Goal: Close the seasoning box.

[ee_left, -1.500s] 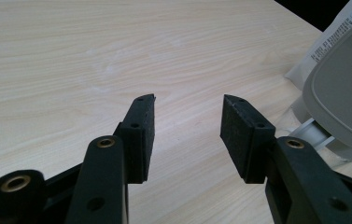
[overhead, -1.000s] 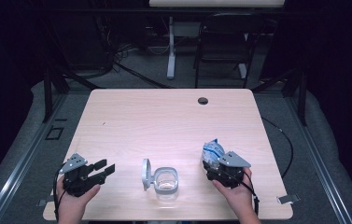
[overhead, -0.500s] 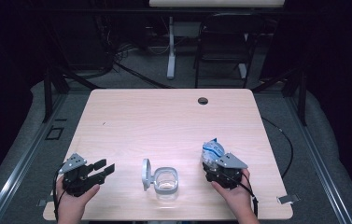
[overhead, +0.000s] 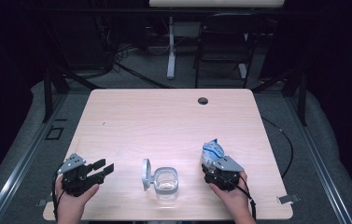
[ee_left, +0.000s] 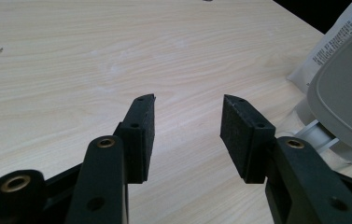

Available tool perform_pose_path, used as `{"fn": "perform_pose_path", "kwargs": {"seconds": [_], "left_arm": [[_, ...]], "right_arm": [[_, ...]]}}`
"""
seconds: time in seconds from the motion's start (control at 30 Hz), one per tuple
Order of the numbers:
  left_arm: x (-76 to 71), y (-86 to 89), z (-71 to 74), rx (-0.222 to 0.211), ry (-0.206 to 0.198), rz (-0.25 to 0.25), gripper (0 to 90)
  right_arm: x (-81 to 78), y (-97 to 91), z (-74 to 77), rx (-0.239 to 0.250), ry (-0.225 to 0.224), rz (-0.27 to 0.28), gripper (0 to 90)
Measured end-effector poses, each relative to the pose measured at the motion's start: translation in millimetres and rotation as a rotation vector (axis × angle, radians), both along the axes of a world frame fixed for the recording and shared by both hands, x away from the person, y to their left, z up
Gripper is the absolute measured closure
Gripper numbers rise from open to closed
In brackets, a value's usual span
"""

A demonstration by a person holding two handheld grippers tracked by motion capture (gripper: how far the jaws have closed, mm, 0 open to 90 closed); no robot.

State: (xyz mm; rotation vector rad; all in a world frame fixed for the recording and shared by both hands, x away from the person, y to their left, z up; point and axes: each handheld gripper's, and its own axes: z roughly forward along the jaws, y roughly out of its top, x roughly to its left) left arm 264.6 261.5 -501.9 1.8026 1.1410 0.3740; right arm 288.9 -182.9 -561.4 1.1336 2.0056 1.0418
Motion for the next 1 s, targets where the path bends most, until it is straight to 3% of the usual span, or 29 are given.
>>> {"fn": "perform_pose_path", "kwargs": {"seconds": [1.0], "left_arm": [[0.5,1.9,-1.1,-0.005,0.001,0.008,55.5]], "right_arm": [[-0.7,0.6,-8.7,0.040,-0.013,-0.020,39.5]]}}
